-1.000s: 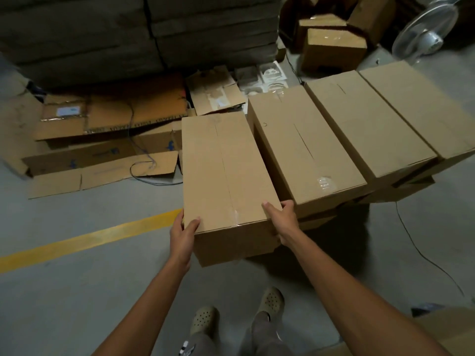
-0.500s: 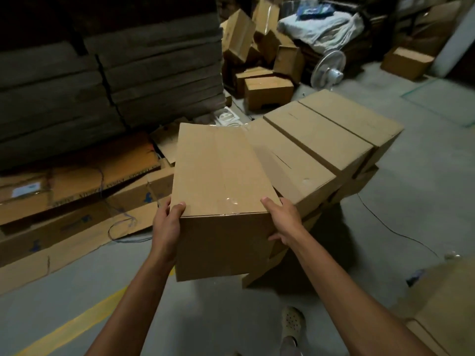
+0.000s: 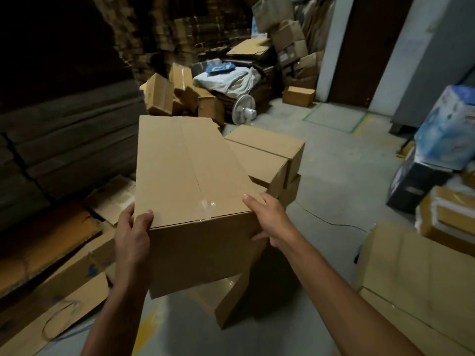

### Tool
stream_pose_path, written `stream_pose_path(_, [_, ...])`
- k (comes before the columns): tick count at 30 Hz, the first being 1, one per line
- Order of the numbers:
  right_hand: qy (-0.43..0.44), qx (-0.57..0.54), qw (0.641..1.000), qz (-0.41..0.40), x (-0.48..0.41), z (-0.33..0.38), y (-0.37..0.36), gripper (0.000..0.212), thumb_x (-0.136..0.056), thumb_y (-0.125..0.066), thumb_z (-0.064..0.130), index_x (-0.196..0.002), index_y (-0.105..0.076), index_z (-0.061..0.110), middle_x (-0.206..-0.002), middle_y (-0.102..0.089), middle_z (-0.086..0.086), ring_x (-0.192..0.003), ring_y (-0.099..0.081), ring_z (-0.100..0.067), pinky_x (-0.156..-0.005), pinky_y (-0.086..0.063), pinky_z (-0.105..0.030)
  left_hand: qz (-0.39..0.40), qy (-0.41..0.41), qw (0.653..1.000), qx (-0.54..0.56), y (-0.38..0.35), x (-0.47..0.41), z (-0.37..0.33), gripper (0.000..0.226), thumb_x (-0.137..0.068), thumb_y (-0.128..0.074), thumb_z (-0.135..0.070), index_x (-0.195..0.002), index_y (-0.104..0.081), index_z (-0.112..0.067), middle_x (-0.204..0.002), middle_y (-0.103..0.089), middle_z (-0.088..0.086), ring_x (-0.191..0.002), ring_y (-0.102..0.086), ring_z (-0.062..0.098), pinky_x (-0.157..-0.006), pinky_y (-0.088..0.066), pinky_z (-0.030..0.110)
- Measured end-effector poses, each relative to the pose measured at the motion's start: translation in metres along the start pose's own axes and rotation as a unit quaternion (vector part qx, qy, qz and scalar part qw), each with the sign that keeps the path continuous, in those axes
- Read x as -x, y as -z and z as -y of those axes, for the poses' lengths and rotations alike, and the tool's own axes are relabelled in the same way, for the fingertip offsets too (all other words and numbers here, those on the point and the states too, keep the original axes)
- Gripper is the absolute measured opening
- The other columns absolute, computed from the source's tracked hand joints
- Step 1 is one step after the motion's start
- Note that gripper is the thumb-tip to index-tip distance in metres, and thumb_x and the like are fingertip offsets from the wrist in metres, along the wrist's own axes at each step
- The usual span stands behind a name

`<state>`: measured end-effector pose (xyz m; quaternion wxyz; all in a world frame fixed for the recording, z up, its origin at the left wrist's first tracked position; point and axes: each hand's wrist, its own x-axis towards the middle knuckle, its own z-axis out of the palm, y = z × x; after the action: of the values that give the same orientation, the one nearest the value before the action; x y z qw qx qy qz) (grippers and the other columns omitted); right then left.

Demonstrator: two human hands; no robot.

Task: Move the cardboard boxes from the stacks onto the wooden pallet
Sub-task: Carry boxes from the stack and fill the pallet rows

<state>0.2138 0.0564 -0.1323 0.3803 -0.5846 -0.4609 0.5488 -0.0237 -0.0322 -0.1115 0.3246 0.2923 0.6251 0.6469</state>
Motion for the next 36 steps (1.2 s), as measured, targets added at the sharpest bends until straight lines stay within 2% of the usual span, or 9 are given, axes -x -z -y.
stream_pose_path(4, [0.032,-0.024,0.998,-0.046,0.021,0.008,0.055,0.044,-0.097,-0.060,0.050,-0.132,-0.054,0.024,-0.120,-0.063,0.002,-0.111,-0.060,-0.024,-0.078,-0.061,-0.053,0.050,-0.018,0.998,0.014,-0.047,0.024,-0.017,0.043,-0.104,-0.049,-0.024,-0.147,-0.046,-0.021,-0.129,-0.058,0.006,-0.101,-0.059,0.014,-0.072,-0.047,0.033])
stream_pose_path(10, [0.022,-0.062,0.987,-0.148,0.064,0.006,0.171,0.046,-0.095,-0.066,0.042,-0.134,-0.053,0.022,-0.125,-0.061,0.000,-0.113,-0.059,-0.027,-0.081,-0.057,-0.064,0.169,-0.018,0.985,0.018,-0.134,0.078,-0.022,0.047,-0.102,-0.051,-0.023,-0.148,-0.044,-0.021,-0.135,-0.054,0.006,-0.112,-0.056,0.018,-0.081,-0.044,0.032])
stream_pose_path(13, [0.022,-0.052,0.976,-0.209,0.087,0.003,0.232,0.048,-0.092,-0.068,0.040,-0.135,-0.053,0.023,-0.128,-0.059,0.000,-0.112,-0.057,-0.026,-0.077,-0.059,-0.061,0.252,0.015,0.967,0.016,-0.178,0.105,-0.018,0.047,-0.102,-0.052,-0.025,-0.147,-0.044,-0.023,-0.139,-0.055,0.006,-0.120,-0.054,0.022,-0.089,-0.044,0.036])
stream_pose_path(16, [0.028,-0.038,0.963,-0.266,0.114,-0.010,0.288,0.055,-0.092,-0.067,0.041,-0.142,-0.047,0.026,-0.134,-0.056,0.000,-0.114,-0.055,-0.026,-0.077,-0.059,-0.055,0.322,0.045,0.946,0.006,-0.224,0.141,-0.013,0.044,-0.102,-0.052,-0.024,-0.145,-0.046,-0.022,-0.135,-0.058,0.006,-0.117,-0.058,0.023,-0.085,-0.049,0.036])
stream_pose_path(20, [0.029,-0.027,0.950,-0.310,0.147,-0.028,0.347,0.052,-0.096,-0.064,0.040,-0.143,-0.046,0.026,-0.124,-0.053,0.004,-0.110,-0.053,-0.023,-0.084,-0.056,-0.054,0.369,0.059,0.928,-0.015,-0.274,0.188,-0.009,0.046,-0.102,-0.052,-0.022,-0.146,-0.041,-0.018,-0.126,-0.059,0.003,-0.103,-0.059,0.014,-0.074,-0.047,0.031])
stream_pose_path(24, [0.022,-0.022,0.937,-0.348,0.170,-0.046,0.400,0.048,-0.097,-0.060,0.044,-0.141,-0.050,0.029,-0.137,-0.057,-0.001,-0.116,-0.056,-0.027,-0.082,-0.056,-0.054,0.411,0.091,0.907,-0.002,-0.327,0.234,-0.009,0.046,-0.102,-0.051,-0.023,-0.147,-0.040,-0.018,-0.131,-0.055,0.004,-0.102,-0.056,0.012,-0.082,-0.045,0.037])
stream_pose_path(28, [0.012,-0.021,0.925,-0.380,0.173,-0.064,0.442,0.052,-0.098,-0.058,0.044,-0.146,-0.047,0.027,-0.141,-0.055,-0.004,-0.116,-0.057,-0.028,-0.075,-0.057,-0.047,0.448,0.112,0.887,-0.023,-0.378,0.248,-0.001,0.023,-0.102,-0.052,-0.026,-0.120,-0.060,-0.014,-0.119,-0.061,0.000,-0.099,-0.056,0.013,-0.095,-0.041,0.040])
stream_pose_path(31, [-0.010,-0.035,0.918,-0.396,0.161,-0.075,0.468,0.051,-0.099,-0.057,0.045,-0.145,-0.048,0.026,-0.141,-0.056,-0.004,-0.121,-0.057,-0.031,-0.077,-0.058,-0.048,0.468,0.124,0.874,-0.048,-0.421,0.240,0.009,0.020,-0.099,-0.058,-0.029,-0.111,-0.063,-0.013,-0.117,-0.063,0.011,-0.106,-0.059,0.026,-0.101,-0.045,0.049])
stream_pose_path(36, [-0.030,-0.054,0.907,-0.416,0.115,-0.086,0.513,0.041,-0.099,-0.057,0.044,-0.136,-0.054,0.026,-0.130,-0.058,0.000,-0.105,-0.055,-0.022,-0.079,-0.057,-0.049,0.507,0.136,0.849,-0.061,-0.508,0.215,0.038,0.037,-0.099,-0.059,-0.027,-0.126,-0.056,-0.002,-0.121,-0.063,0.018,-0.109,-0.061,0.031,-0.083,-0.050,0.038])
